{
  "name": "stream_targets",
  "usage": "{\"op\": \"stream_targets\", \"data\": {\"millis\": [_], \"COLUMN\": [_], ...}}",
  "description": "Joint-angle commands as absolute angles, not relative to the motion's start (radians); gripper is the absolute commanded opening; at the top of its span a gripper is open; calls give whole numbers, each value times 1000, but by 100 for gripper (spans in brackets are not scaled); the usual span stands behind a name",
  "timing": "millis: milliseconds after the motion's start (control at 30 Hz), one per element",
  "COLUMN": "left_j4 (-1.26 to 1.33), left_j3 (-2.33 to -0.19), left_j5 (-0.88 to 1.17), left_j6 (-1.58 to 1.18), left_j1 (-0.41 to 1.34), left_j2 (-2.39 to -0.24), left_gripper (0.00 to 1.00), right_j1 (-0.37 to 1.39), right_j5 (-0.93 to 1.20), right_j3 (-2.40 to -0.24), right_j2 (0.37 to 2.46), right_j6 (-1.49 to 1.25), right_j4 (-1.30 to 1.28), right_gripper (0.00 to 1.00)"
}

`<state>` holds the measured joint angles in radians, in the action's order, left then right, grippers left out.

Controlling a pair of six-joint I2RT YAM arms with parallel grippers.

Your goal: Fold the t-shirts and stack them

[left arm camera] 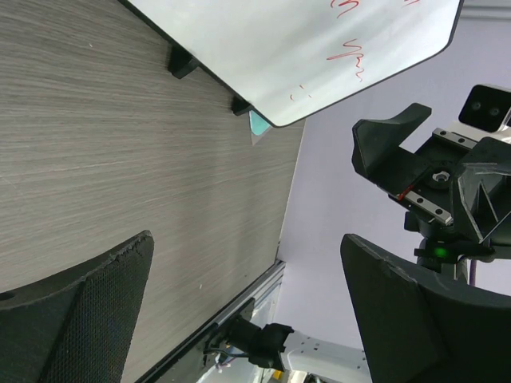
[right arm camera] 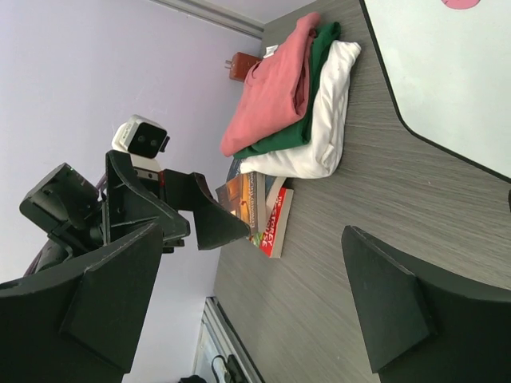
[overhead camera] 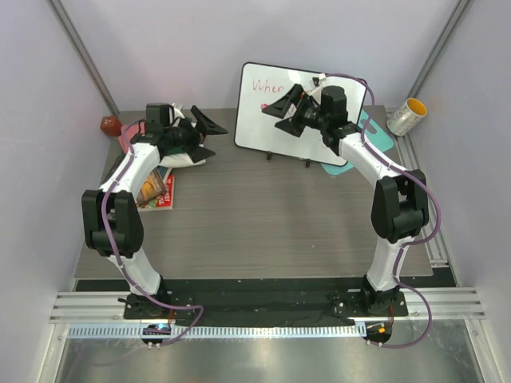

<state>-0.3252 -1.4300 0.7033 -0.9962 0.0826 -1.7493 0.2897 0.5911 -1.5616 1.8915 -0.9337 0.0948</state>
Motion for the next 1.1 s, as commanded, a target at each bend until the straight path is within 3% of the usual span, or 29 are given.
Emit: {"op": "stream_targets", "data": {"millis": [0,333,633,900,1067], "left_j4": [-293,-288,-641,-715,-684], "left_j3": [-1416,-1385,-1460,-1555,-1525], "left_j5": [724,707,445,275,354], "left_j6": [-1005,-1002,-905,-936,-991], "left_j1": [78,77,58,22,21], "left_j2": [-1684,-1644,-1585,-1592,-1638], "left_gripper": [100,100,100,100,100], "right_j1": [288,278,212,178,164], "right_j5": [575,531,220,-51,-279], "right_j3": [-1562,-1552,-1726,-1631,-1548], "right_j2": [1827,1801,1842,1695,1620], "right_j6": [-904,-867,-582,-510,-335], "right_j4": [89,-6,-633,-606,-546], "right_gripper": [99,100,100,100,100]}}
